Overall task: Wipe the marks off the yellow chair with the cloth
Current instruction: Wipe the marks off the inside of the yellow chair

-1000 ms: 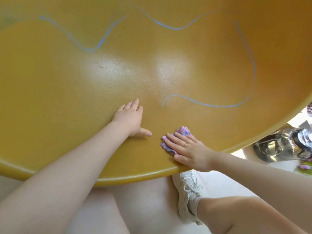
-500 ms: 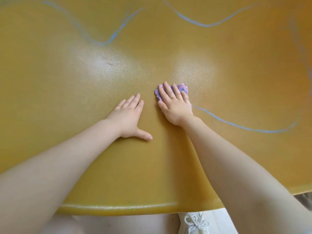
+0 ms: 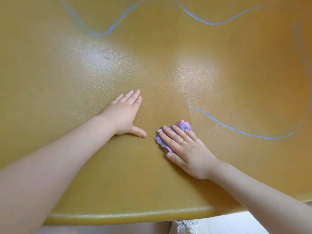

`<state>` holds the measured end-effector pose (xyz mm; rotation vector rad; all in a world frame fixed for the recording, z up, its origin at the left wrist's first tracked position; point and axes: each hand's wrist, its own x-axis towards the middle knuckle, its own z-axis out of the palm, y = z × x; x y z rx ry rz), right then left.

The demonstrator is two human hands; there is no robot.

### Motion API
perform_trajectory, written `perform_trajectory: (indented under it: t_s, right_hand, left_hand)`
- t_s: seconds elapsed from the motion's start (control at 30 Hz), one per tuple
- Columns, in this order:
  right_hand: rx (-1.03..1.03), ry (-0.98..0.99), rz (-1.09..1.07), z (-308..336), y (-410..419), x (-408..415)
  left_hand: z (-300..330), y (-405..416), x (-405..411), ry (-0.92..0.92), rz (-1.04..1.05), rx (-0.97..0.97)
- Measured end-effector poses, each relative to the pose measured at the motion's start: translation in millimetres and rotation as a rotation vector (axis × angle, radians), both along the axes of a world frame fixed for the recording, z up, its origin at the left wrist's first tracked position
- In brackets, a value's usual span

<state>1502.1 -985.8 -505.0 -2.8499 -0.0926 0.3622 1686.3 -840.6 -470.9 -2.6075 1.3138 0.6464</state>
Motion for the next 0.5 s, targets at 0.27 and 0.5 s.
perform_trajectory:
  t_s: [0.27,0.5]
  right_hand:
    - [-0.165,-0.126,-0.334,-13,-66,126]
    - [-0.137,-0.100,-0.375,-5,-73,135]
  left_hand:
    - [-1,-5,1,0.030,-0.002,0.016]
    - [-2,-5,2,0.071,0.047,-0.005]
